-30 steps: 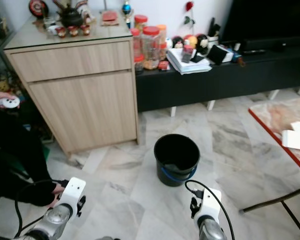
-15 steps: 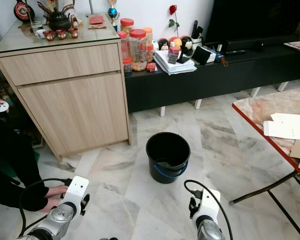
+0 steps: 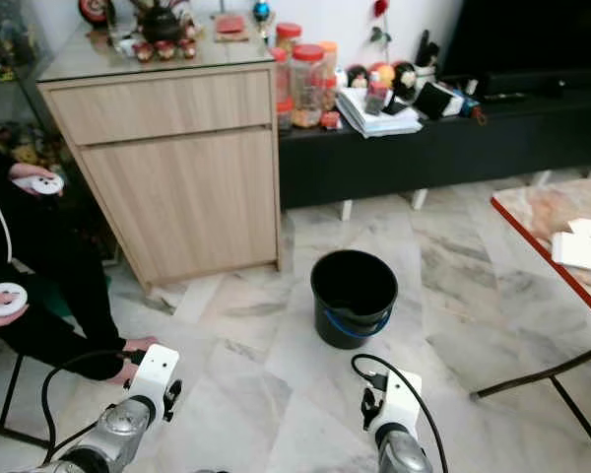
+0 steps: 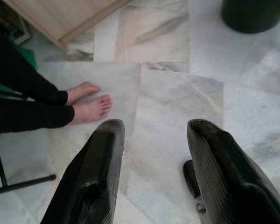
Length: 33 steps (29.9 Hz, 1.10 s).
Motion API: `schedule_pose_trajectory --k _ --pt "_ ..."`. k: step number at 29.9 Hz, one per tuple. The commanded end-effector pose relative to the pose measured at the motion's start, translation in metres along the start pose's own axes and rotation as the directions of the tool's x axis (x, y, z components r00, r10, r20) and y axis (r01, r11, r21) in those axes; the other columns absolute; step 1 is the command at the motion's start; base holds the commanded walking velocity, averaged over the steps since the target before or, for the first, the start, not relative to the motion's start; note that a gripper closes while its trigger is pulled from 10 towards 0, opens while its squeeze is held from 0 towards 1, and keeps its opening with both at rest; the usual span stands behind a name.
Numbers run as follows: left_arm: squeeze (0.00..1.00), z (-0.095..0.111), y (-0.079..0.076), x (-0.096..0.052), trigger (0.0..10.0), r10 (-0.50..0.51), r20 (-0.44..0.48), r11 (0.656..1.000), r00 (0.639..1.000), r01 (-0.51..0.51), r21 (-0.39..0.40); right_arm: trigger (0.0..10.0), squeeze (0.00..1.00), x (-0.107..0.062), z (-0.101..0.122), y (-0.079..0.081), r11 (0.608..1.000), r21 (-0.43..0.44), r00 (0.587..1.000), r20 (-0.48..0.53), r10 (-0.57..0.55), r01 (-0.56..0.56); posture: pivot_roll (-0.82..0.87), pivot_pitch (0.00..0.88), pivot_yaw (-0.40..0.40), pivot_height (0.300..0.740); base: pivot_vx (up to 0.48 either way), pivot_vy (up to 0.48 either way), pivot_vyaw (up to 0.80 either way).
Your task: Picking trash to rubbish bin
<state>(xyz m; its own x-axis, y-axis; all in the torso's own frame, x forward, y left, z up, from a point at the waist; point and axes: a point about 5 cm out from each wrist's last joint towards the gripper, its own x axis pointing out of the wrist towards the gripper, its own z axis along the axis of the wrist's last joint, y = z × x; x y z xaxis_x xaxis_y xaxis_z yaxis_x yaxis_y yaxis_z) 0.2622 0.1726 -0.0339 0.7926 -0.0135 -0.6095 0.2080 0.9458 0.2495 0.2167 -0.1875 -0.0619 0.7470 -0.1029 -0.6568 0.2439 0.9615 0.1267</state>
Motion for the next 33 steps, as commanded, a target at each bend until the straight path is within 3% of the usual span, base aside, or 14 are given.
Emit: schedule_pose_trajectory --k 1,33 --pt "0.0 0.001 0.0 0.001 10.0 -0.005 -0.005 1.0 1.0 0.005 -0.009 10.0 0.0 0.001 0.003 0.0 1.0 0.0 1.0 0.01 -0.002 0.002 0.12 0.061 -0.01 0.74 0.0 0.0 0.0" --pt "0.0 0.006 -0.002 0.002 10.0 -0.025 -0.002 0.999 1.0 0.025 0.034 10.0 0.0 0.003 0.005 0.015 0.998 -0.033 0.999 0.006 0.047 -0.047 0.12 0.035 0.007 0.74 0.0 0.0 0.0"
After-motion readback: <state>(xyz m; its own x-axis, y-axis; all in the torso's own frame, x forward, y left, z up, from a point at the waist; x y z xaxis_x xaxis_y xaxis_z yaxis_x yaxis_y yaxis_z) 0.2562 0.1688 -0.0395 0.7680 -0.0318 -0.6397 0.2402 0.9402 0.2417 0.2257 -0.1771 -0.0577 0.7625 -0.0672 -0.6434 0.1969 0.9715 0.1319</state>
